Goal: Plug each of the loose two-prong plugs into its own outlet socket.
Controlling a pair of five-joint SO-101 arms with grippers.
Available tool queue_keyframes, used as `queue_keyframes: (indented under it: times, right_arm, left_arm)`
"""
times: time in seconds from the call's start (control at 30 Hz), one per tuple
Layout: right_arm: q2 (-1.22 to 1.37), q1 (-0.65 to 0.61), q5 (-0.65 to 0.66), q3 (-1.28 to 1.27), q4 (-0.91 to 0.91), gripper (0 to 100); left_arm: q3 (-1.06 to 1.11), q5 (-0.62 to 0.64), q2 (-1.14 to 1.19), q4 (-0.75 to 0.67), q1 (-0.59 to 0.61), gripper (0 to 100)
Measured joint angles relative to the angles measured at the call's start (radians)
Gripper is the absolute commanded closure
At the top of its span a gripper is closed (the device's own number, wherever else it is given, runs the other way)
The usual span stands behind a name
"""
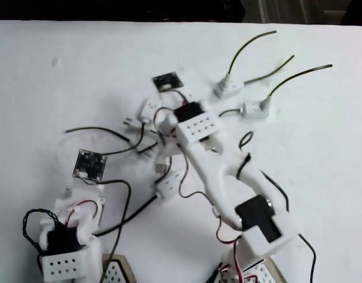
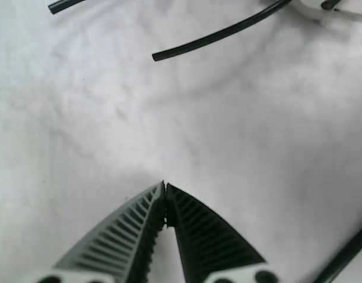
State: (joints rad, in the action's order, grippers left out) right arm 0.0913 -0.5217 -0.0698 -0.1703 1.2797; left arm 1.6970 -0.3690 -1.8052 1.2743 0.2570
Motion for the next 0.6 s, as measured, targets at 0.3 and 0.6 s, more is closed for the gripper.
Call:
queue_keyframes:
  times: [0.3,0.6]
  right_arm:
    - [-0.117,0.026,0.072,-0.006,0.160,98.1]
    - [-0.226,0.026,0.135,-0.153,0.178,98.1]
  left_arm:
    - [0.000,0.000,0.000,0.000,0.000,98]
    - [0.000,0.000,0.000,0.000,0.000,98]
